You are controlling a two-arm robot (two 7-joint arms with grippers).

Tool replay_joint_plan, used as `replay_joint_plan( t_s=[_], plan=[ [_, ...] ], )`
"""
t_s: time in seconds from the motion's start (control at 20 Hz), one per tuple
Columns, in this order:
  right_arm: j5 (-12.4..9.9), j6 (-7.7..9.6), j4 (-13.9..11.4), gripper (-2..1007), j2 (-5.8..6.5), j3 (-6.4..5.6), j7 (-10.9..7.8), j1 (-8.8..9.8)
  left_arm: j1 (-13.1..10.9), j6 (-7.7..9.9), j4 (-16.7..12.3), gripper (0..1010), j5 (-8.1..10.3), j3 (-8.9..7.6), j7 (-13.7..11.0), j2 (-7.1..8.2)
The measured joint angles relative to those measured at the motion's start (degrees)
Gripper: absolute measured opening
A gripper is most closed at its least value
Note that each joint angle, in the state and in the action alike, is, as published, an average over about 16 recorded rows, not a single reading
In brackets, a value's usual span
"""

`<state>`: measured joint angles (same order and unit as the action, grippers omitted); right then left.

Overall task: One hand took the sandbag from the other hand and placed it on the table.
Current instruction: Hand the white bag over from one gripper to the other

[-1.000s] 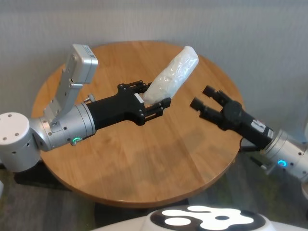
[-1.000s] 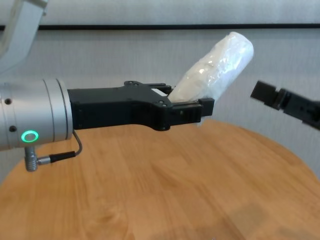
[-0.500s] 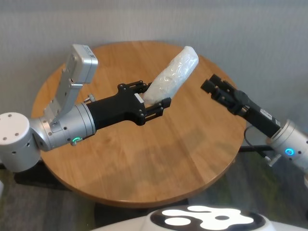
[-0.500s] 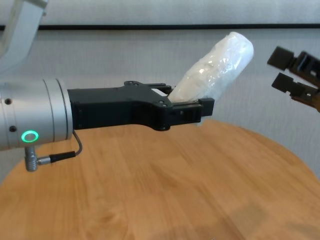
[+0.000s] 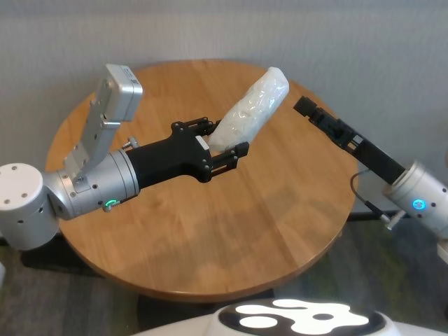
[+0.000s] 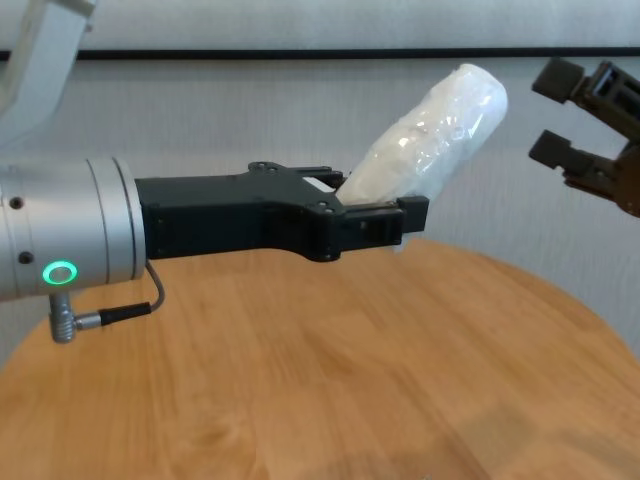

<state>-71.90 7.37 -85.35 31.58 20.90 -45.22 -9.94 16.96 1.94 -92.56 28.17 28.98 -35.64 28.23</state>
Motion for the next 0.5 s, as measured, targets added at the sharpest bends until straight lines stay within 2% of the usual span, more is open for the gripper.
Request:
replay_joint_plan(
  t_s=[0.5],
  plan=[
    [-2.2,1.48,0.8,1003,-0.96,1.97,1.14,-2.05,0.0,0.0,0.0,580,0.0,0.0,0.0,0.0]
  ],
)
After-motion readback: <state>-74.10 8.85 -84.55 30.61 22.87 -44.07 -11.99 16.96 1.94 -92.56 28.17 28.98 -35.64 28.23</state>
